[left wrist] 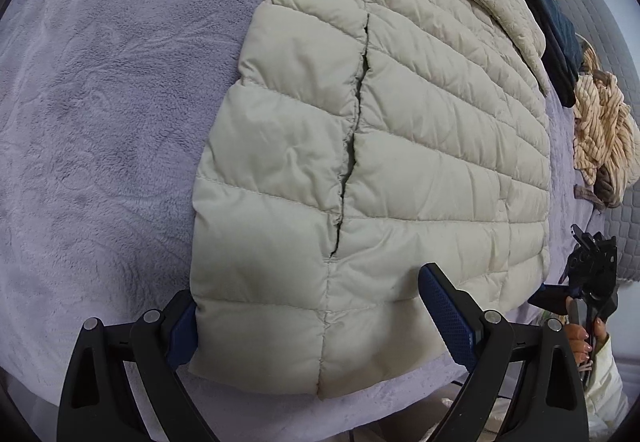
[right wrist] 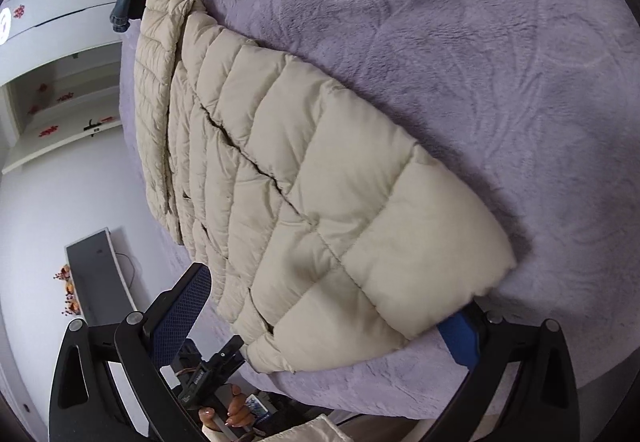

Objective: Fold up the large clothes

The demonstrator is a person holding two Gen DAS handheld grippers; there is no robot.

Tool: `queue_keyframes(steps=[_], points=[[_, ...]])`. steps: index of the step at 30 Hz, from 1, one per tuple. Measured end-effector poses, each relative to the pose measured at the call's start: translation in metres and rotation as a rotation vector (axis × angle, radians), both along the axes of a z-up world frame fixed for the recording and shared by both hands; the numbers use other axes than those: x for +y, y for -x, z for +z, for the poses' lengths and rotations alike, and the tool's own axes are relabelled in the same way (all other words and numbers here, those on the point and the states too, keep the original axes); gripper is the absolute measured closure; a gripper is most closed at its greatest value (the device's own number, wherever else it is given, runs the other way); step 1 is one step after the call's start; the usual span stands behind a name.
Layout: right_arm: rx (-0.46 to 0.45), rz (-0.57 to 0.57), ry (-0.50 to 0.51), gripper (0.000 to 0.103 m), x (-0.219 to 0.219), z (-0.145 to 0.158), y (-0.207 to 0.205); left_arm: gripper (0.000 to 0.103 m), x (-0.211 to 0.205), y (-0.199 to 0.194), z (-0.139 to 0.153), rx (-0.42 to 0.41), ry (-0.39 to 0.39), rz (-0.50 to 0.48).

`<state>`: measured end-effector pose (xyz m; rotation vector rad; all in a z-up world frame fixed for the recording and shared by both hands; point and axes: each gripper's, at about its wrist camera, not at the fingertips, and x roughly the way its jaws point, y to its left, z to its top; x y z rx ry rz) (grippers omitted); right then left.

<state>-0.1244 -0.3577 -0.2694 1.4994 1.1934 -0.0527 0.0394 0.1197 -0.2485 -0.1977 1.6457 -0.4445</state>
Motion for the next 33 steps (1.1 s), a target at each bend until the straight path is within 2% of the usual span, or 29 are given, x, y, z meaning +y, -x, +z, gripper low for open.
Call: queue_keyframes(steps=[3, 5, 7, 10, 11, 12, 13, 14, 15, 17, 18, 25, 33], points=[[-0.004, 0.016, -0.016, 0.000, 0.006, -0.002, -0.008, 0.007, -0.006, 0.000, 0.000, -0.007, -0.012, -0.002], [-0.002, 0.026, -0.014, 0.000, 0.006, -0.001, -0.009, 0.020, -0.005, 0.002, 0.001, -0.014, -0.025, 0.006], [-0.008, 0.024, -0.012, 0.000, 0.007, 0.002, -0.010, 0.037, -0.002, 0.001, 0.000, -0.009, -0.040, 0.025], [-0.018, 0.021, -0.025, 0.003, 0.008, 0.006, -0.010, 0.053, 0.013, -0.002, 0.000, 0.004, -0.029, 0.059], [-0.018, 0.022, -0.024, 0.008, 0.009, 0.007, -0.009, 0.056, 0.016, -0.002, 0.001, 0.007, -0.022, 0.067], [-0.013, 0.026, -0.019, 0.022, 0.009, 0.008, -0.009, 0.064, 0.017, -0.002, 0.002, 0.008, -0.013, 0.069], [-0.003, 0.030, -0.012, 0.031, 0.009, 0.008, -0.009, 0.071, 0.018, -0.002, 0.003, 0.008, -0.007, 0.067], [0.006, 0.032, -0.007, 0.046, 0.009, 0.008, -0.008, 0.075, 0.019, -0.002, 0.004, 0.004, 0.003, 0.061], [0.007, 0.030, -0.004, 0.064, 0.009, 0.008, -0.009, 0.085, 0.018, -0.002, 0.006, 0.001, 0.015, 0.049], [0.011, 0.027, 0.010, 0.086, 0.005, 0.009, -0.006, 0.087, 0.013, -0.002, 0.012, -0.005, 0.039, 0.030], [0.001, 0.022, 0.013, 0.086, 0.005, 0.011, -0.006, 0.090, 0.011, -0.003, 0.014, -0.005, 0.053, 0.024], [-0.076, 0.048, 0.006, 0.088, 0.004, 0.028, -0.013, 0.090, 0.013, -0.006, 0.034, -0.027, 0.102, -0.004], [-0.139, 0.082, 0.010, 0.089, 0.007, 0.048, -0.027, 0.090, 0.012, -0.015, 0.068, -0.093, 0.165, -0.035]])
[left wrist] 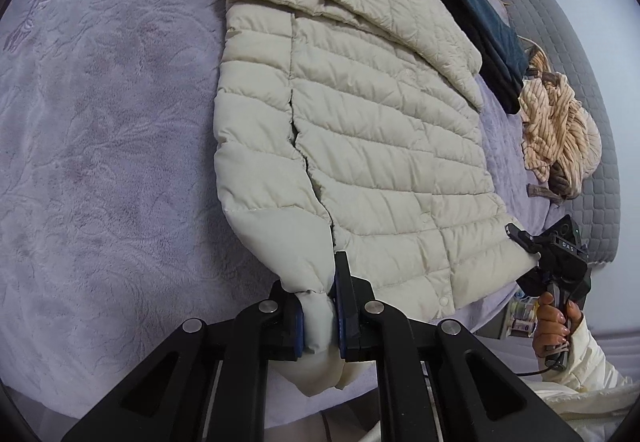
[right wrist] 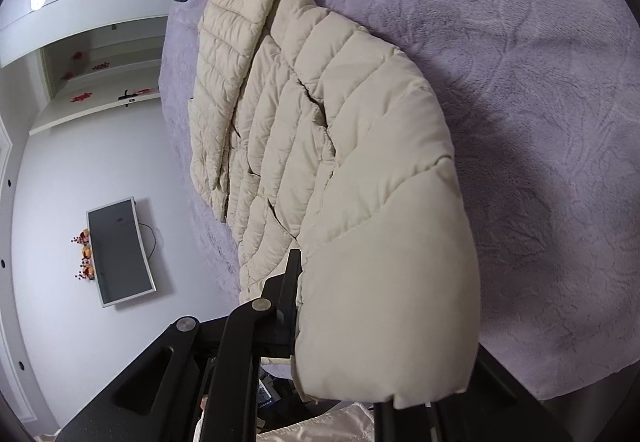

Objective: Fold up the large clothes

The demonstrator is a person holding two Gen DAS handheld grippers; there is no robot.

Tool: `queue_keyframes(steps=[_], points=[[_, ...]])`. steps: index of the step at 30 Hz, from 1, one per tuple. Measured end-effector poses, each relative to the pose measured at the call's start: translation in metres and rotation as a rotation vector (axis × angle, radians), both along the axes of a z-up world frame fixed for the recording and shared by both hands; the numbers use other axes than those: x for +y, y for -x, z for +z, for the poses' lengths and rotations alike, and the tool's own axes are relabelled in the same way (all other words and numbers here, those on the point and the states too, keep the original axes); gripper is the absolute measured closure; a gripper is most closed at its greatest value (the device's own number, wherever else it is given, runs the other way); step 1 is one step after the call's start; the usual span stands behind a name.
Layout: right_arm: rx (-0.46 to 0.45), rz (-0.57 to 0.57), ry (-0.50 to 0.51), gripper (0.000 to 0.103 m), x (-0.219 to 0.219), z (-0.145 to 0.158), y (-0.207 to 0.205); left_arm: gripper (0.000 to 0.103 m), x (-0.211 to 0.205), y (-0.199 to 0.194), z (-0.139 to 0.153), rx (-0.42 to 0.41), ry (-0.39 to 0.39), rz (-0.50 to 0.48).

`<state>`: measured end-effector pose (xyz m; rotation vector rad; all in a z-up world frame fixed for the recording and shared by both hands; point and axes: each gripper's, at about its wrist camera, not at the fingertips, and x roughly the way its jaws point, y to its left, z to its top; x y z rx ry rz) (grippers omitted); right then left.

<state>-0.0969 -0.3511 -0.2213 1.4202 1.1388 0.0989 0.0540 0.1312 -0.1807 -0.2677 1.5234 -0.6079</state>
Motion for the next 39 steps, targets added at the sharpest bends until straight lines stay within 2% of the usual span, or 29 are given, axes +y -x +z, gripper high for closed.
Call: queue_keyframes(steps=[4, 9, 21, 31, 35, 39], points=[[-0.038, 0.004, -0.008, 0.089, 0.000, 0.012, -0.009, 0.090, 0.003, -0.010, 0.016, -0.023, 0.045, 0.019], [-0.124, 0.021, -0.001, 0.089, -0.003, 0.041, -0.026, 0.090, 0.010, -0.026, 0.038, -0.059, 0.109, 0.057], [-0.310, 0.079, 0.053, 0.089, -0.019, 0.117, -0.088, 0.090, 0.017, -0.082, 0.100, -0.215, 0.214, 0.169], [-0.361, 0.148, 0.125, 0.089, -0.036, 0.148, -0.163, 0.090, 0.002, -0.148, 0.125, -0.320, 0.191, 0.242], [-0.366, 0.163, 0.153, 0.089, -0.044, 0.151, -0.199, 0.090, -0.008, -0.176, 0.123, -0.339, 0.158, 0.254], [-0.347, 0.174, 0.168, 0.089, -0.050, 0.141, -0.232, 0.090, -0.017, -0.201, 0.109, -0.337, 0.119, 0.265]])
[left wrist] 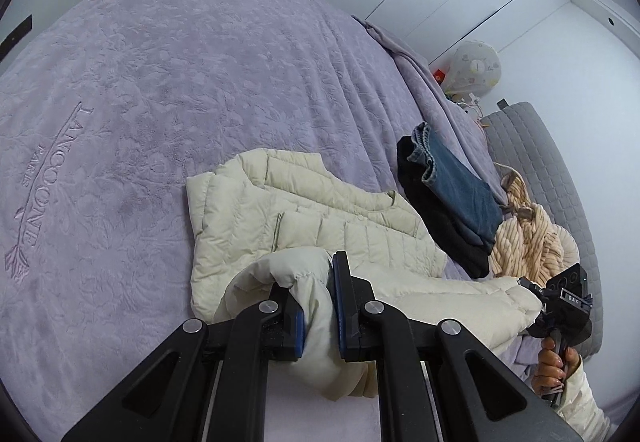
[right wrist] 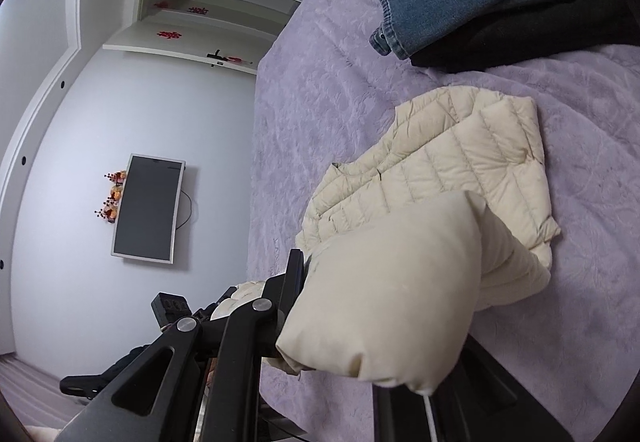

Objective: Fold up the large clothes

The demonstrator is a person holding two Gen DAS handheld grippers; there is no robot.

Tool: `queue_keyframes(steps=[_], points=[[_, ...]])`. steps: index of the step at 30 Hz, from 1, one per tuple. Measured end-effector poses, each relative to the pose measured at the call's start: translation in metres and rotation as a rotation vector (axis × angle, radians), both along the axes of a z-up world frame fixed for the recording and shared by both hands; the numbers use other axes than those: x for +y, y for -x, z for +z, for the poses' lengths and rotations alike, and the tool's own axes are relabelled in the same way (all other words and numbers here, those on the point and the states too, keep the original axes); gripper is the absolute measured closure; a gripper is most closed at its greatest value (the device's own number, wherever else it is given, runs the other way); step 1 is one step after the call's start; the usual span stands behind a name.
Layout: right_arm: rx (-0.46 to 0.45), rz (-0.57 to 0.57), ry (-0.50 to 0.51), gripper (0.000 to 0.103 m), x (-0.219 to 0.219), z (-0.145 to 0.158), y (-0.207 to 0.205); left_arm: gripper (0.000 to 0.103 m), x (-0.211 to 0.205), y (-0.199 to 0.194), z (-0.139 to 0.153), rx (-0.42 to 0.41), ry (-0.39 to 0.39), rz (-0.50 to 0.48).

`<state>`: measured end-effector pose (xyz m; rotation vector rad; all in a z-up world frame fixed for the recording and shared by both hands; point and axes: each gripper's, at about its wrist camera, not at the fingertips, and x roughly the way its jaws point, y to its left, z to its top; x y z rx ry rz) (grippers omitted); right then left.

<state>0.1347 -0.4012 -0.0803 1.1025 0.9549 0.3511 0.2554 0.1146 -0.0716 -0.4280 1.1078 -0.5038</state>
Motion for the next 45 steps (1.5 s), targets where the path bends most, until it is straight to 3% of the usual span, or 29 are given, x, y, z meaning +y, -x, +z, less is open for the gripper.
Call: queue_keyframes(steps=[12, 18, 23, 27, 32, 34, 35, 36, 37, 38, 39, 41, 45], points=[[0.051, -0.015, 0.017, 0.089, -0.009, -0.062, -0.081, 0.090, -0.024, -0.067, -0.059, 0.051, -0.110, 0.028], [0.096, -0.063, 0.009, 0.089, -0.013, -0.107, -0.103, 0.090, -0.044, -0.090, -0.097, 0.061, -0.215, 0.017], [0.119, -0.081, 0.015, 0.089, -0.015, -0.133, -0.112, 0.090, -0.050, -0.100, -0.117, 0.062, -0.220, 0.042], [0.132, -0.084, 0.022, 0.089, -0.015, -0.142, -0.120, 0.090, -0.056, -0.107, -0.117, 0.072, -0.252, 0.052], [0.135, -0.069, 0.082, 0.088, -0.015, -0.131, -0.128, 0.090, -0.062, -0.101, -0.093, 0.005, -0.322, 0.028], [0.132, -0.064, 0.108, 0.083, -0.014, -0.125, -0.129, 0.090, -0.064, -0.096, -0.083, -0.032, -0.338, 0.013], [0.129, -0.066, 0.115, 0.068, -0.014, -0.122, -0.129, 0.089, -0.065, -0.094, -0.079, -0.041, -0.343, 0.006], [0.120, -0.073, 0.120, 0.044, -0.016, -0.119, -0.128, 0.082, -0.065, -0.092, -0.076, -0.044, -0.345, 0.000], [0.109, -0.081, 0.122, 0.035, -0.017, -0.116, -0.128, 0.058, -0.065, -0.090, -0.074, -0.048, -0.348, -0.002], [0.098, -0.086, 0.124, 0.030, -0.019, -0.113, -0.127, 0.041, -0.064, -0.088, -0.071, -0.061, -0.361, 0.006], [0.093, -0.085, 0.125, 0.030, -0.019, -0.110, -0.127, 0.011, -0.063, -0.084, -0.066, -0.088, -0.394, 0.028], [0.090, -0.085, 0.135, 0.030, -0.020, -0.105, -0.126, 0.008, -0.061, -0.078, -0.058, -0.147, -0.433, 0.042], [0.079, -0.085, 0.183, 0.030, -0.018, -0.095, -0.119, 0.008, -0.055, -0.071, -0.054, -0.155, -0.457, 0.052]])
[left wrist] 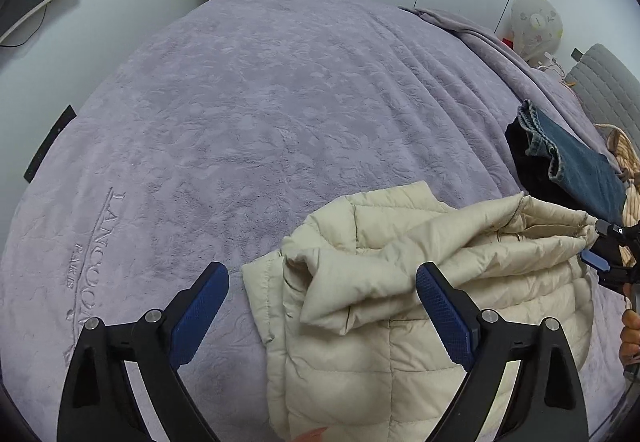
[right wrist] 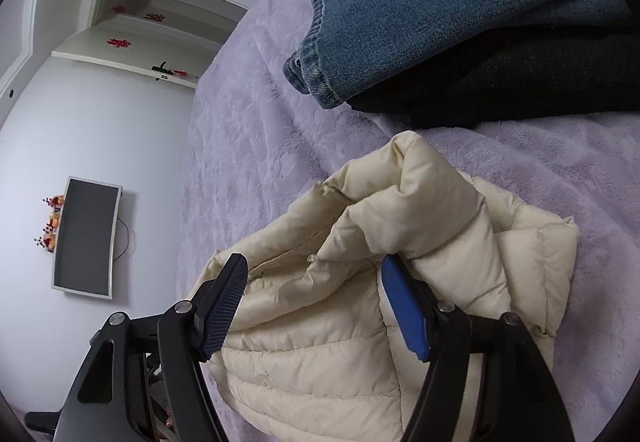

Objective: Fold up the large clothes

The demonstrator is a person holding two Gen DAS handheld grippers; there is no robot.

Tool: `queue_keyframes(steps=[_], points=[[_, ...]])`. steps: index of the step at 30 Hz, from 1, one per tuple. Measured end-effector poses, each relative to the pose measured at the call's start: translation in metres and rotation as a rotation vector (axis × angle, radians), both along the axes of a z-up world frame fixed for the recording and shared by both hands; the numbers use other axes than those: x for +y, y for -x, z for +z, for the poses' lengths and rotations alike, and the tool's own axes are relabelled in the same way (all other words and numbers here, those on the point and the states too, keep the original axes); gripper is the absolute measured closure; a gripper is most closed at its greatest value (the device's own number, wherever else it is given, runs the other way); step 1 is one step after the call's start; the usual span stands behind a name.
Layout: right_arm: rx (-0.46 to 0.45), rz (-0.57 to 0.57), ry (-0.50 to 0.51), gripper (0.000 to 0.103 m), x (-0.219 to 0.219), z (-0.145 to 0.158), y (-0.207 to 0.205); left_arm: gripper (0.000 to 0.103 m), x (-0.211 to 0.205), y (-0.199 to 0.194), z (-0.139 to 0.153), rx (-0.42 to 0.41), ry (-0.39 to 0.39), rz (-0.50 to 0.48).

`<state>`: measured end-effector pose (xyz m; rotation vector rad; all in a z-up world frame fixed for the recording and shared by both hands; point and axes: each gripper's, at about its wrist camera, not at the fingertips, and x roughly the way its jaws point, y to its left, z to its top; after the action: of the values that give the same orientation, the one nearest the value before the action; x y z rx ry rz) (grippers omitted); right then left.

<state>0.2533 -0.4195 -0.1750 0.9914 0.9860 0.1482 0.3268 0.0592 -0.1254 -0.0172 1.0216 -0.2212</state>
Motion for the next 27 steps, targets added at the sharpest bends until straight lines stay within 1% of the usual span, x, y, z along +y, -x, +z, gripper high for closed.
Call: queue_keyframes(steps=[2, 4, 5, 6, 8, 12, 14, 17, 19, 20, 21, 22, 24, 27], points=[[-0.001, -0.002, 0.025, 0.030, 0.001, 0.004, 0.006, 0.008, 0.000, 0.006, 0.000, -0.008, -0.007, -0.003], [-0.010, 0.008, 0.035, 0.030, 0.004, 0.008, 0.011, 0.008, -0.002, 0.011, 0.000, -0.008, 0.015, -0.031], [-0.016, 0.018, 0.037, 0.035, 0.007, 0.009, 0.013, 0.008, -0.005, 0.013, -0.003, -0.003, 0.022, -0.046], [-0.015, 0.035, 0.041, 0.046, 0.011, 0.008, 0.013, 0.008, -0.010, 0.013, -0.007, 0.003, 0.014, -0.052], [0.007, 0.068, 0.062, 0.052, 0.019, 0.002, 0.010, 0.008, -0.018, 0.010, -0.019, 0.028, -0.004, -0.046], [0.059, 0.061, 0.089, 0.053, 0.023, -0.016, 0.010, 0.008, -0.022, -0.002, -0.047, 0.069, -0.029, 0.018], [0.083, 0.046, 0.126, 0.053, 0.020, -0.024, 0.010, 0.008, -0.018, -0.009, -0.059, 0.096, -0.038, 0.050], [0.085, -0.004, 0.164, 0.052, 0.009, -0.023, 0.017, 0.008, -0.007, -0.013, -0.065, 0.115, -0.025, 0.089], [0.074, -0.036, 0.169, 0.049, 0.000, -0.018, 0.026, 0.008, 0.004, -0.011, -0.061, 0.116, -0.001, 0.095], [0.070, -0.045, 0.179, 0.037, -0.004, -0.015, 0.032, 0.008, 0.009, -0.009, -0.060, 0.118, 0.010, 0.094], [0.065, -0.052, 0.197, 0.020, -0.007, -0.011, 0.038, 0.008, 0.015, -0.007, -0.058, 0.125, 0.028, 0.092], [0.057, -0.061, 0.218, 0.017, -0.010, -0.006, 0.045, 0.008, 0.022, -0.005, -0.058, 0.139, 0.054, 0.089], [0.055, -0.069, 0.242, 0.017, -0.015, -0.001, 0.061, 0.008, 0.036, -0.001, -0.060, 0.175, 0.113, 0.088], [0.083, -0.107, 0.228, 0.017, -0.027, -0.003, 0.089, 0.008, 0.054, 0.008, -0.068, 0.234, 0.198, 0.088]])
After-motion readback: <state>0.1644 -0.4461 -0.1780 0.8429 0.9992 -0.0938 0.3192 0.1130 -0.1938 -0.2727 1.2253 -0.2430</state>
